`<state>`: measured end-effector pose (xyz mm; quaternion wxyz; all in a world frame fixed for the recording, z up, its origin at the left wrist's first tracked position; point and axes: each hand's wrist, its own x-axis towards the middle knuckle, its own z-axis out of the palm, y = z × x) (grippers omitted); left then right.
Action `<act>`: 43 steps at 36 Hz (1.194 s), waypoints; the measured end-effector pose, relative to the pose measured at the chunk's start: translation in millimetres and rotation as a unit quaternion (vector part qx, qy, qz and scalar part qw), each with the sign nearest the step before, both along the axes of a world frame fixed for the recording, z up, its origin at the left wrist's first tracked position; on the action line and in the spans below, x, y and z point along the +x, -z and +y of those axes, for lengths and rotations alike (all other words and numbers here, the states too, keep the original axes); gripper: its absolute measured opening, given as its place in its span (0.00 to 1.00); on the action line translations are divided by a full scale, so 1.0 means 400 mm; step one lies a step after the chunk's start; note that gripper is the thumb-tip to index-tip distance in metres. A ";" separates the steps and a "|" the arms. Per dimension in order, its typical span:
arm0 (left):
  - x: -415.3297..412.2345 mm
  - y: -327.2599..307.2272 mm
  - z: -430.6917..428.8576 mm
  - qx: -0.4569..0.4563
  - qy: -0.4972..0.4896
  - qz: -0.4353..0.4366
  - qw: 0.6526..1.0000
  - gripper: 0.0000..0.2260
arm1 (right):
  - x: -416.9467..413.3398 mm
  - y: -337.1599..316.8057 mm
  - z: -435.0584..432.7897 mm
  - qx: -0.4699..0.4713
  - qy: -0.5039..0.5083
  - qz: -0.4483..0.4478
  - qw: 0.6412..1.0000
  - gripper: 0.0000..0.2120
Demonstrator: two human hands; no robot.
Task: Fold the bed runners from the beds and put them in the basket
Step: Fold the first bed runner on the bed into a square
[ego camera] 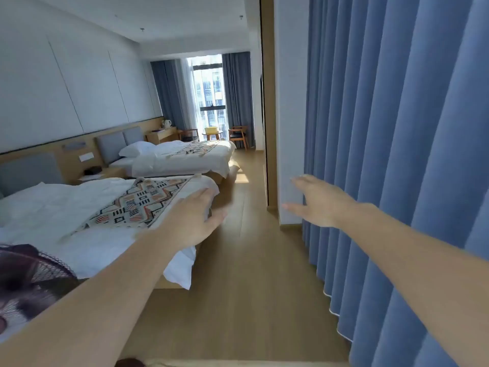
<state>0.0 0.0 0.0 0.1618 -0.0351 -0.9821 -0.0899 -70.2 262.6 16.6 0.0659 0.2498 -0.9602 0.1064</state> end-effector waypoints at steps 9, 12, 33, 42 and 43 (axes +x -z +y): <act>-0.175 0.136 -0.096 0.008 -0.001 -0.045 0.999 0.29 | -0.164 0.122 -0.074 0.049 0.019 -0.033 0.998 0.35; -0.232 0.184 -0.115 0.012 -0.001 -0.061 0.998 0.29 | -0.221 0.158 -0.085 0.053 0.023 -0.045 0.997 0.34; -0.744 0.368 -0.093 0.052 -0.074 -0.109 0.990 0.29 | -0.846 0.346 -0.093 0.067 -0.051 -0.086 0.993 0.34; -0.936 0.402 -0.102 0.055 -0.119 -0.111 0.985 0.30 | -1.087 0.357 -0.107 0.077 -0.077 -0.091 0.990 0.34; -0.953 0.407 -0.105 0.057 -0.122 -0.113 0.985 0.30 | -1.107 0.361 -0.111 0.082 -0.082 -0.096 0.989 0.33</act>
